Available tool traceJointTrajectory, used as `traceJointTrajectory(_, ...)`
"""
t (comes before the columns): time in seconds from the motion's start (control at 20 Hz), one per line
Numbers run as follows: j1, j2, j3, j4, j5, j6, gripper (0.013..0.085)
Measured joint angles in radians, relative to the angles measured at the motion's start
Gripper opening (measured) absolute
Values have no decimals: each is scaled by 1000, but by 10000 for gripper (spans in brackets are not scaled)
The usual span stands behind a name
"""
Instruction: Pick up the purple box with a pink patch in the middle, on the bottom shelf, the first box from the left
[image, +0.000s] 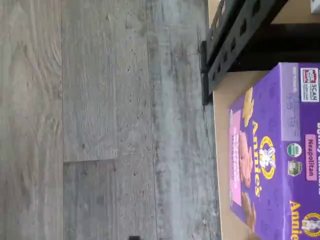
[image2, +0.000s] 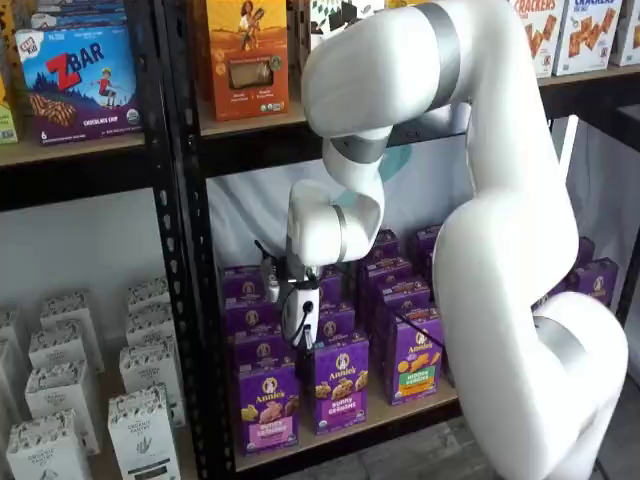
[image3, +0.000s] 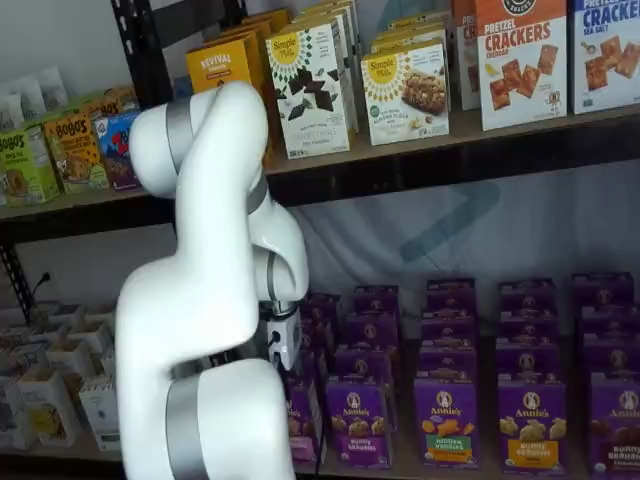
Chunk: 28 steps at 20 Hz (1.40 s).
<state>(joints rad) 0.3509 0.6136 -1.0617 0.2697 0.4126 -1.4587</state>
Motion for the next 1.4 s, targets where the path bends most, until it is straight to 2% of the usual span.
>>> traceJointTrajectory(0.15, -3, 9, -17, -66, 36, 59, 850)
traceJointTrajectory(0.25, -1, 17, -24, -67, 40, 62, 850)
traceJointTrajectory(0.4, 3, 30, -30, -43, 26, 43, 850)
traceJointTrajectory(0.6, 15, 55, -41, 44, -19, -28, 850)
traceJointTrajectory(0.75, 21, 80, -66, 76, -31, -51, 850)
traceJointTrajectory(1.25, 14, 187, -185, 79, -30, -59, 850)
traceJointTrajectory(1.4, 8, 218, -225, 63, -17, -49, 850)
